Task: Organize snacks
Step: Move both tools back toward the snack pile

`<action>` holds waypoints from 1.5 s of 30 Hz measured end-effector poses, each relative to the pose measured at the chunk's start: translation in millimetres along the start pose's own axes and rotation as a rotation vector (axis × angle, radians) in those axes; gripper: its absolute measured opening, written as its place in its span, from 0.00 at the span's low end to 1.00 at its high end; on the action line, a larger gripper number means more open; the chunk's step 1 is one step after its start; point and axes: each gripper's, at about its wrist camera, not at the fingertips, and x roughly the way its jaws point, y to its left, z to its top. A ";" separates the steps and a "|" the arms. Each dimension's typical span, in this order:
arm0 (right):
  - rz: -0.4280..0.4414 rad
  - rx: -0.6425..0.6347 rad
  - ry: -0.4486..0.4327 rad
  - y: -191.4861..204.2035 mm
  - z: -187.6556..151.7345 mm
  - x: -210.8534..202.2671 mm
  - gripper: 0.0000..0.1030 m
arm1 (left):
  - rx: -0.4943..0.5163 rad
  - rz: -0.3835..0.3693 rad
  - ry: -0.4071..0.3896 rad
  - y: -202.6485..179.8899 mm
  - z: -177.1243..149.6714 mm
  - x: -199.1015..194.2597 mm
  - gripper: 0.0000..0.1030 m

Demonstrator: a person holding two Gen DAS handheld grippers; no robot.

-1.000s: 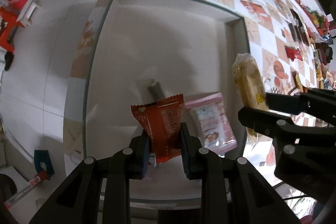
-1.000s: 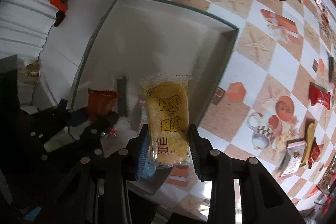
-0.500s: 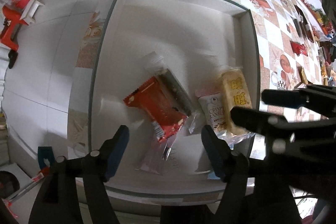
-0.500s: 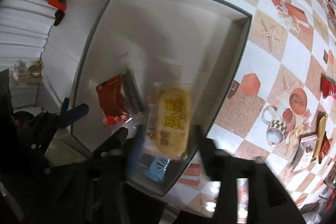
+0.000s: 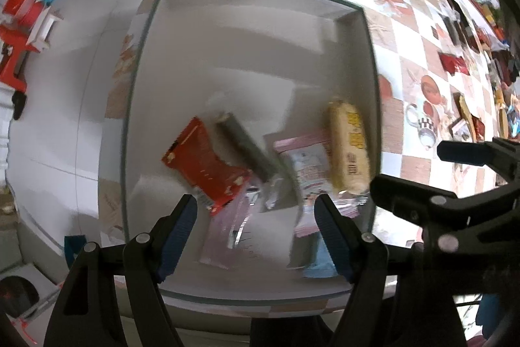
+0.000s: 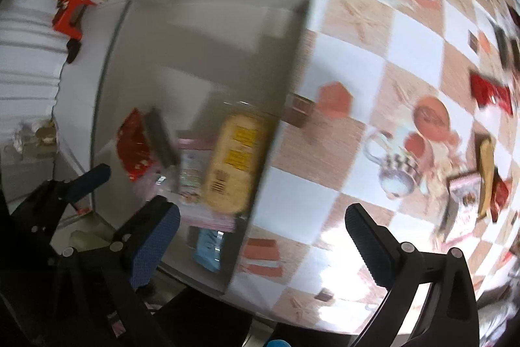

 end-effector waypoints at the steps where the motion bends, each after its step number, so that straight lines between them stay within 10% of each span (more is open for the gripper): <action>1: 0.000 0.016 0.001 -8.0 -2.3 -0.6 0.99 | 0.012 0.001 -0.002 -7.9 2.0 -0.8 0.76; 32: -0.104 0.531 0.122 -291.6 -158.9 32.8 0.99 | 0.554 0.038 -0.044 -273.6 86.0 12.9 0.76; 45: -0.098 0.480 0.117 -269.5 -144.1 41.7 1.00 | 0.653 0.115 -0.056 -375.2 175.3 60.8 0.76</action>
